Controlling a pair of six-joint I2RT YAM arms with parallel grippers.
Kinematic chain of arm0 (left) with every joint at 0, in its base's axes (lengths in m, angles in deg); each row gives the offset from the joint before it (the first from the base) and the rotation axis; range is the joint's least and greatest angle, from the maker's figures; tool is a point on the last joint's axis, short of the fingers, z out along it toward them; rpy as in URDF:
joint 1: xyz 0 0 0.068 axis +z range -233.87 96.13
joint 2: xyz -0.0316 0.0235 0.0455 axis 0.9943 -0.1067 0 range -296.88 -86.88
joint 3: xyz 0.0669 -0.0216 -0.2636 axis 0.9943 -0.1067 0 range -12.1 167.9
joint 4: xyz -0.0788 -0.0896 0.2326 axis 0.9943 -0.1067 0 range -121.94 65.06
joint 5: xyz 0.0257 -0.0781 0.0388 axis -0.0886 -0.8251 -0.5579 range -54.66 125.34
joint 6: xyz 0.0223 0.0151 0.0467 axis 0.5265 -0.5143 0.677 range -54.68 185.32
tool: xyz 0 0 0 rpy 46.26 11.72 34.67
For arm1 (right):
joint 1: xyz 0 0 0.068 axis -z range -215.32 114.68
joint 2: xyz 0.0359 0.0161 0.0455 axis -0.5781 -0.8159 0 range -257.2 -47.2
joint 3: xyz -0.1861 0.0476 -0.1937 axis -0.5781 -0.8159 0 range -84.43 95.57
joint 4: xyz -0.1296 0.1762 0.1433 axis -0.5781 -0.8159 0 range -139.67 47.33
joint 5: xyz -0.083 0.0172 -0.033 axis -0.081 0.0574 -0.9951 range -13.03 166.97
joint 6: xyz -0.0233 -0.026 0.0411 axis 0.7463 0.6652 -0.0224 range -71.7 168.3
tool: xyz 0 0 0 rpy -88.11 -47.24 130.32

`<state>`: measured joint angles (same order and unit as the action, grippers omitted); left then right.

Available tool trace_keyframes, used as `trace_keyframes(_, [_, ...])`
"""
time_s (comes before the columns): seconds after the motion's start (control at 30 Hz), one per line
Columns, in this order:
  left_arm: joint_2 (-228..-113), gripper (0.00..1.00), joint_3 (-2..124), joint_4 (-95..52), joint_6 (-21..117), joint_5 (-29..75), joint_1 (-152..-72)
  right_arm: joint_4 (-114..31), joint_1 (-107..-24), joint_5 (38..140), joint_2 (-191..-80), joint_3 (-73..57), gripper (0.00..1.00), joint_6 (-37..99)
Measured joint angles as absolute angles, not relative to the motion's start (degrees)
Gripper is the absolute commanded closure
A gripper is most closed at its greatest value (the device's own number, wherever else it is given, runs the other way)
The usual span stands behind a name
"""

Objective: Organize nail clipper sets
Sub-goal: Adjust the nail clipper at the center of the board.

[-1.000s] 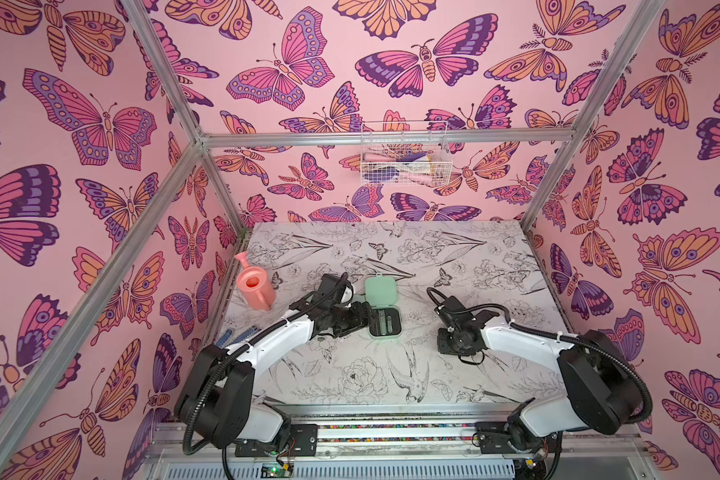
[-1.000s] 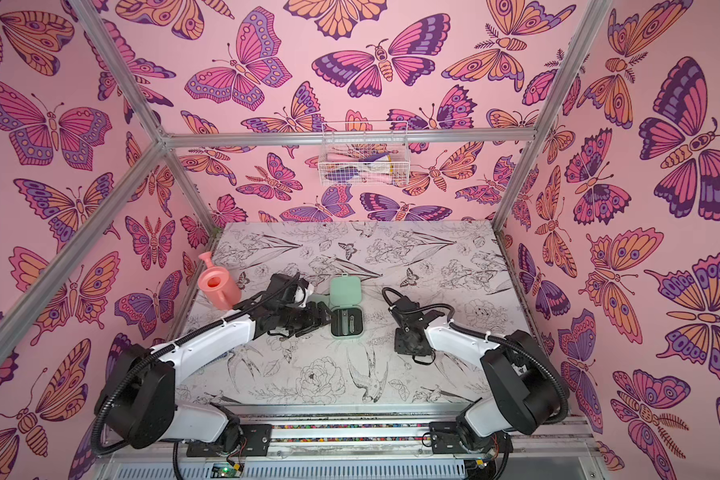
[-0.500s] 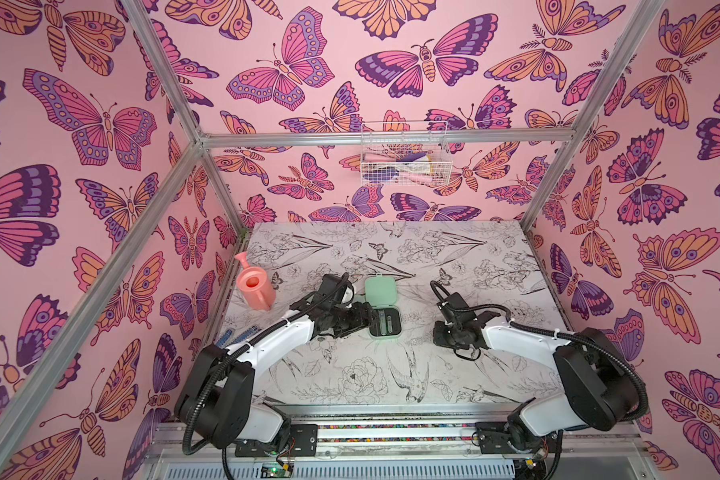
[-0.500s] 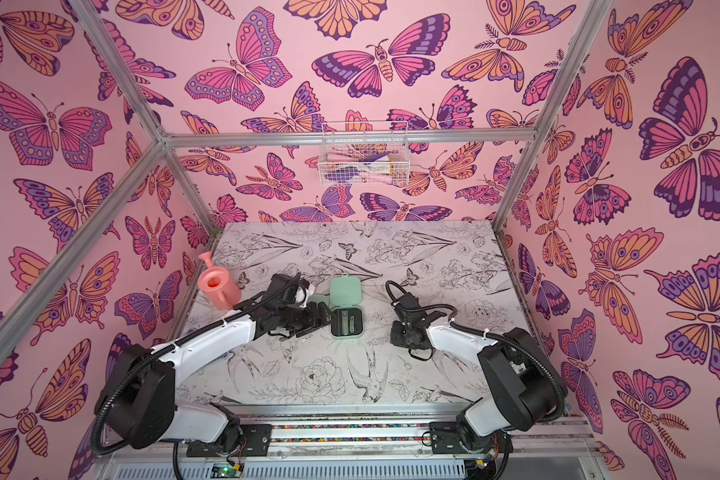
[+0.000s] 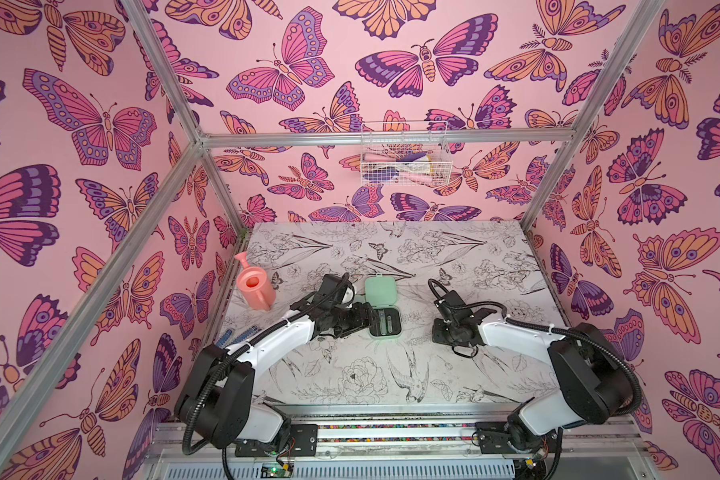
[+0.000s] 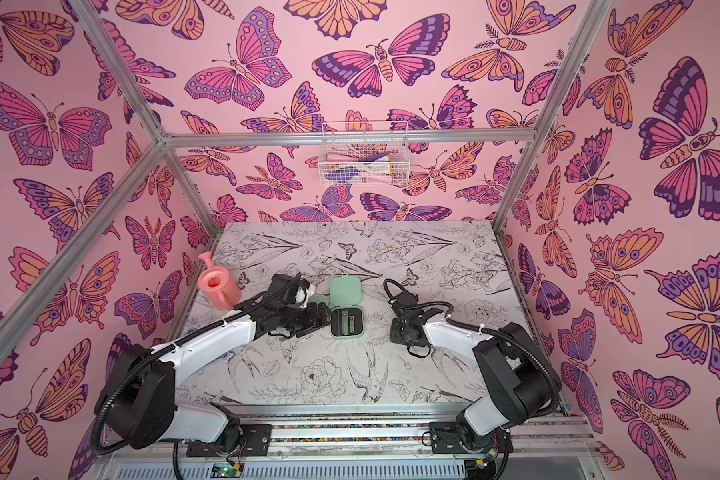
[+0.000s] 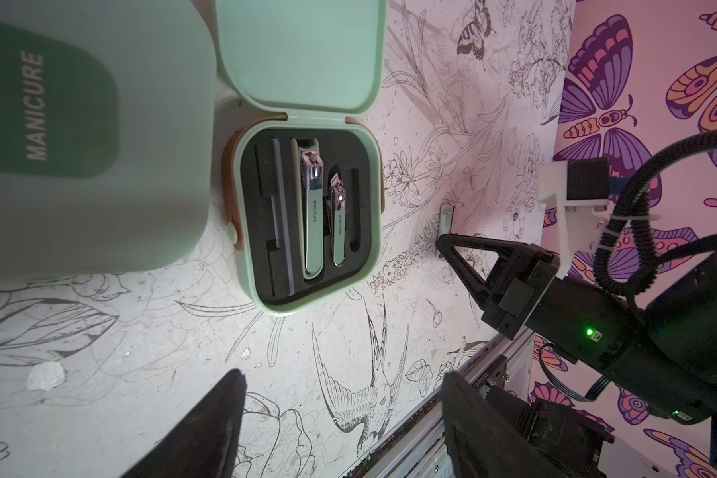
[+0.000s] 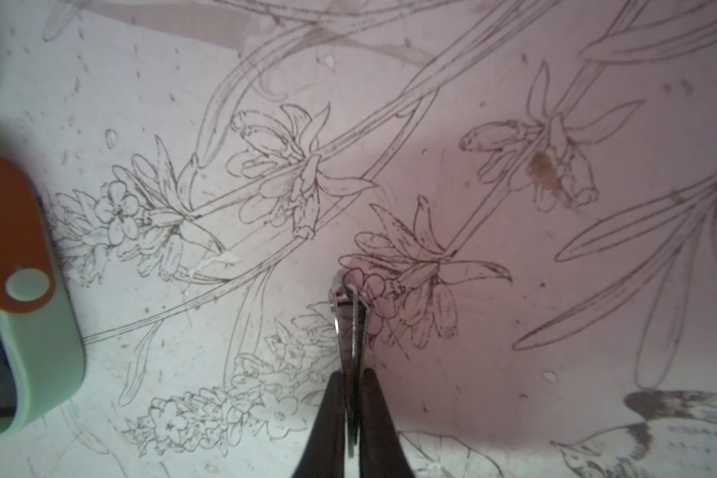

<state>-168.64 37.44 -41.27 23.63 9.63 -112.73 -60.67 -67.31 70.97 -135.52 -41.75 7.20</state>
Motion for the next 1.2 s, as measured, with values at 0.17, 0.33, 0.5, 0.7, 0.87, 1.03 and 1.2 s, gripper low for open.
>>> trace_keyframes(0.17, [-168.64,0.24,37.44,-41.27,23.65,9.63,-112.73,-69.45,-68.4,64.15,-135.65,-39.61,0.93,7.88])
trace_keyframes(0.33, [-168.64,0.24,37.44,-41.25,23.67,9.63,-112.73,-81.52,-68.58,55.76,-135.6,-35.39,0.94,9.62])
trace_keyframes(0.5, [-168.64,0.24,37.44,-41.27,23.67,9.58,-112.73,-87.27,-67.92,49.72,-137.7,-29.43,0.94,15.09])
trace_keyframes(0.7, [-168.62,0.24,37.42,-41.27,23.67,9.58,-112.71,-90.43,-65.56,40.7,-147.08,-22.21,0.94,24.12])
trace_keyframes(0.87, [-168.62,0.24,37.4,-41.25,23.69,9.58,-112.71,-88.69,-60.97,36.3,-153.0,-20.86,0.94,31.22])
trace_keyframes(1.03, [-168.64,0.24,37.4,-41.27,23.71,9.56,-112.71,-85.3,-59.59,33.22,-159.71,-19.79,0.94,36.6])
trace_keyframes(1.2, [-168.64,0.24,37.4,-41.27,23.74,9.56,-112.71,-83.83,-59.42,30.51,-161.85,-18.19,0.92,39.48])
